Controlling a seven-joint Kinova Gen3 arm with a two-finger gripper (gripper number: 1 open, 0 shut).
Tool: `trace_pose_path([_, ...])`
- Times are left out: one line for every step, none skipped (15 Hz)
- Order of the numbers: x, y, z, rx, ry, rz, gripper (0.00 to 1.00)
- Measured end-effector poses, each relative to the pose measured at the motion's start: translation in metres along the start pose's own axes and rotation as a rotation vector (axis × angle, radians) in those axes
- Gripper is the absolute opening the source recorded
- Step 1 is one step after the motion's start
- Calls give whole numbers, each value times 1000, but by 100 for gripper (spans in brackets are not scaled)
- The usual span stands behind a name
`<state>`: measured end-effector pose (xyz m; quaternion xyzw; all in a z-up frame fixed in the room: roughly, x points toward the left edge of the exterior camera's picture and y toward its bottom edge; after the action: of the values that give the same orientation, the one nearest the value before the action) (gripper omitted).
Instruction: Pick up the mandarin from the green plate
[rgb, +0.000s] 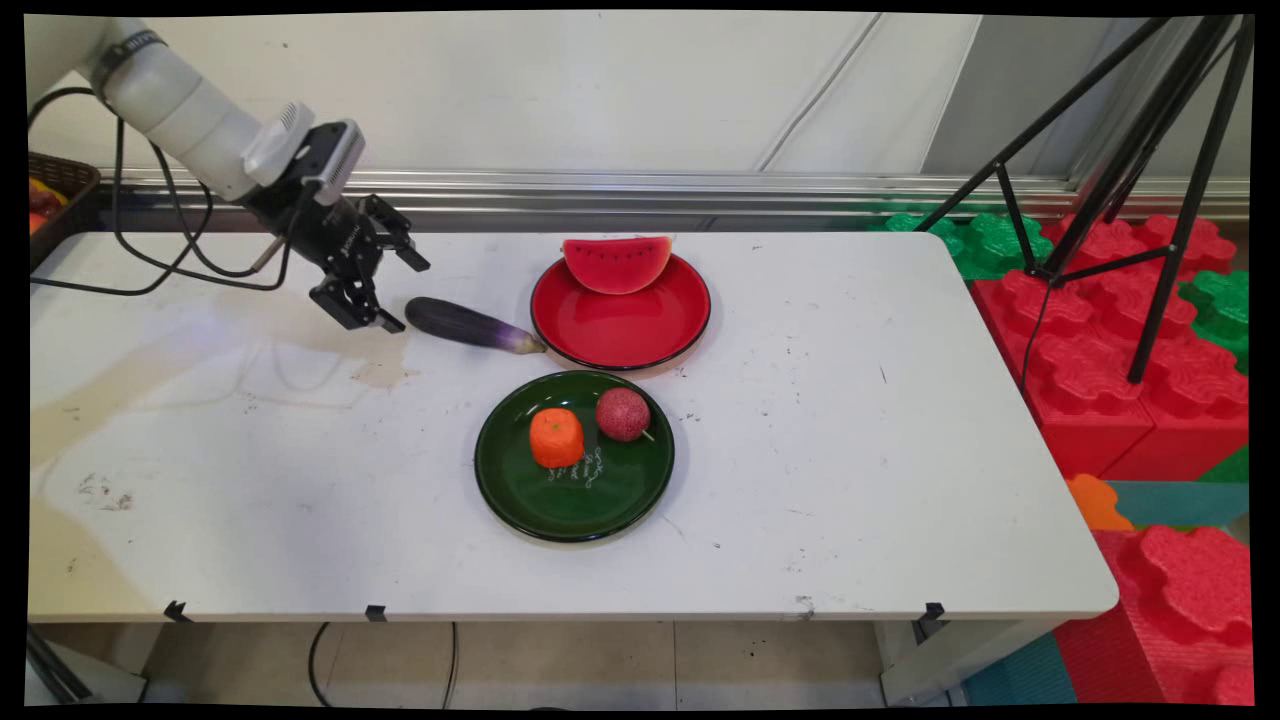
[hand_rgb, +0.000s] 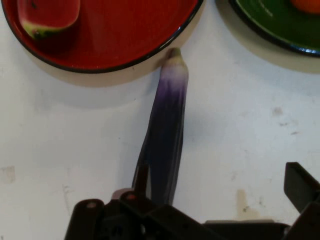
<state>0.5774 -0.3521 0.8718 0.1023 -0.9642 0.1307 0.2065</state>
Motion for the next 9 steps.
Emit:
trace_pose_path([1, 2, -4, -1, 7, -17, 100])
trace_pose_path([2, 4, -6, -2, 13, -28, 100])
trace_pose_path([2, 6, -9, -5, 20, -44, 100])
trace_pose_path([3, 8, -12, -7, 25, -55, 100])
trace_pose_path([4, 11, -15, -11, 33, -70, 100])
trace_pose_path([4, 13, -16, -14, 37, -78, 100])
trace_pose_path([5, 17, -19, -19, 44, -91, 100])
trace_pose_path([7, 22, -21, -26, 53, -106, 100])
trace_pose_path([9, 26, -23, -32, 60, -115, 100])
